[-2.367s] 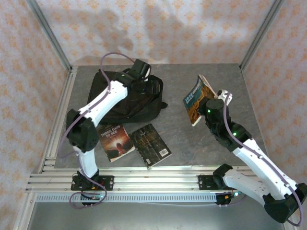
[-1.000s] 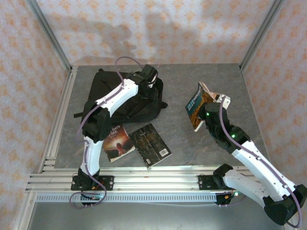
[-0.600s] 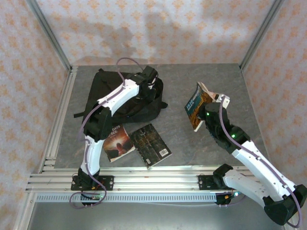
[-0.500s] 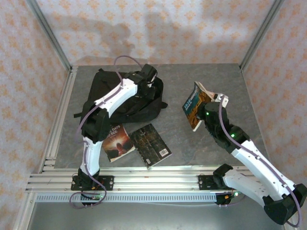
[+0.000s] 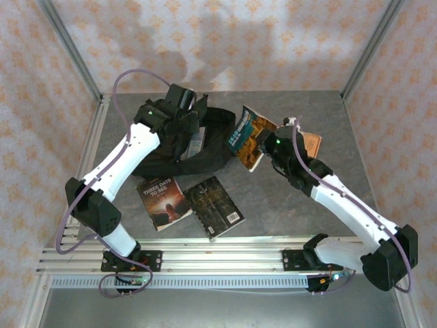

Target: Pack books, pencil case, and school supplies into a backpack

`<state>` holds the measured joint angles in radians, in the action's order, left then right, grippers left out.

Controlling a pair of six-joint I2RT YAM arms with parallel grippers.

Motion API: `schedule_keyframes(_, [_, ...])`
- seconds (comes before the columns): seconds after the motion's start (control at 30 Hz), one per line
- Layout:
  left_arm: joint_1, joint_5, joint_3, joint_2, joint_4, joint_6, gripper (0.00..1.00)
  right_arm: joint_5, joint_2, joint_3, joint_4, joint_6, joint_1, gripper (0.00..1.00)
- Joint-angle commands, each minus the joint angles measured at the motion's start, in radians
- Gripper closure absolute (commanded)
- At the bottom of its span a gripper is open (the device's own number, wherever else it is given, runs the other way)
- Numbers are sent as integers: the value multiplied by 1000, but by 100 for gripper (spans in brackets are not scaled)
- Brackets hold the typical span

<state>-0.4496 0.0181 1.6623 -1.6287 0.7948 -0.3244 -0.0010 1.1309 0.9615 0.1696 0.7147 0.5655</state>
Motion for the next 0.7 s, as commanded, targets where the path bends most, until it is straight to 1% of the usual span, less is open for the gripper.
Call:
schedule_keyframes(0.0, [8, -8, -23, 41, -43, -37, 100, -19, 12, 88, -105, 33, -6, 100])
schedule_keyframes(0.07, [11, 1, -33, 42, -54, -53, 100, 27, 12, 113, -49, 22, -6, 100])
schedule_keyframes(0.13, [11, 32, -45, 42, -78, -68, 100, 70, -2, 113, -24, 13, -5, 100])
schedule_keyframes(0.23, [11, 92, -68, 46, -125, -76, 100, 66, -22, 102, -26, 15, -6, 100])
schedule_keyframes(0.33, [11, 116, -92, 57, -155, -79, 100, 59, -32, 108, -21, 18, -6, 100])
schedule_keyframes(0.47, [11, 169, -148, 92, -209, -116, 100, 7, 3, 123, -43, 57, -7, 100])
schedule_keyframes(0.67, [11, 276, -268, 164, -316, -203, 100, -97, 163, 172, -65, 218, -9, 100])
